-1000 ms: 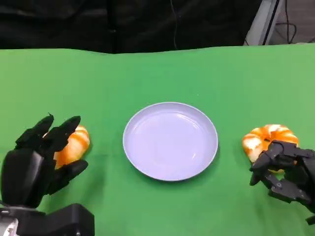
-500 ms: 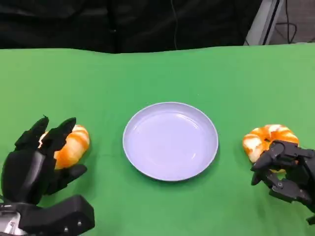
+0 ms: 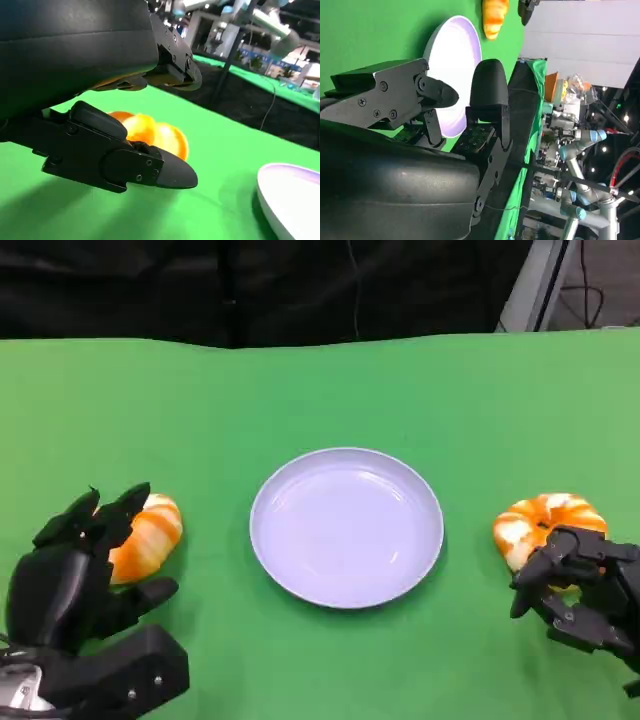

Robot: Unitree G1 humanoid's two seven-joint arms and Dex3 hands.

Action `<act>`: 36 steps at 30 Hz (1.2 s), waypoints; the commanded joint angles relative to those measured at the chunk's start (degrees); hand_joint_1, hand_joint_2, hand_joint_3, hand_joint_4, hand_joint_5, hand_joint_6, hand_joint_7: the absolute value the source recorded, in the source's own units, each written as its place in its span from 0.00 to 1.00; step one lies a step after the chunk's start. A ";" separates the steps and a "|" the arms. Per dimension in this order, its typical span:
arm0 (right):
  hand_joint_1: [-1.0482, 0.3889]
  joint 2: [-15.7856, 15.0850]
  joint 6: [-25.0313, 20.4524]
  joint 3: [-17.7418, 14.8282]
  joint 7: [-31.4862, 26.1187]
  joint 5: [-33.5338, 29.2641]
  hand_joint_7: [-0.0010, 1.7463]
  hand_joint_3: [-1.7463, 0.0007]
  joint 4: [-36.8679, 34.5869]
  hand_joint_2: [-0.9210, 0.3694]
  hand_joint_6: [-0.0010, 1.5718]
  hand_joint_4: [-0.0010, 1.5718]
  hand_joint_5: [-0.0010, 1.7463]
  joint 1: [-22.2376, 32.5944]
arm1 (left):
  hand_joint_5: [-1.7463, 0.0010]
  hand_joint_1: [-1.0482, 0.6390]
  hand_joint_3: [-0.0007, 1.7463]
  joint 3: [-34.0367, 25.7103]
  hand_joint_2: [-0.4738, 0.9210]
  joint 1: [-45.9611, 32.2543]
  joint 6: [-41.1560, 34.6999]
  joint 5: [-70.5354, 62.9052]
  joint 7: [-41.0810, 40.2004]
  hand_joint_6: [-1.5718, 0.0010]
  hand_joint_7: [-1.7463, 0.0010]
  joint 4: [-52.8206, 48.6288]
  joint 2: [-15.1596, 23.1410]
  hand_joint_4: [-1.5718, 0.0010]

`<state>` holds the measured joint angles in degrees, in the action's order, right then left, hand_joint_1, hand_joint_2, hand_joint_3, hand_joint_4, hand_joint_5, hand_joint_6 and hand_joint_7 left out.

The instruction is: Grasp the bread from the table and place it into the plate.

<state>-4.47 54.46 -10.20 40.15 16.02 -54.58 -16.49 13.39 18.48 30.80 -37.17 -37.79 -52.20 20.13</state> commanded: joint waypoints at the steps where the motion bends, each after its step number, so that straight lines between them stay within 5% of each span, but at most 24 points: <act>1: 0.78 -0.88 0.05 -0.45 -0.24 0.29 0.62 0.62 0.20 0.06 0.54 0.52 0.85 -0.47 | 0.99 0.18 0.13 -0.16 1.00 2.65 2.52 2.83 2.21 0.79 1.00 -4.16 0.56 0.82; 36: 0.79 -0.65 0.36 -0.23 -0.77 0.07 0.62 0.60 0.26 0.07 0.54 0.52 0.85 -0.57 | 0.99 0.13 0.16 2.78 1.00 9.83 1.34 5.53 8.06 0.75 0.99 -15.11 -0.62 0.77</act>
<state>-4.50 54.46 -10.12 39.42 15.81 -54.62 -16.57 15.80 27.54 32.66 -31.78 -30.26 -66.58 19.32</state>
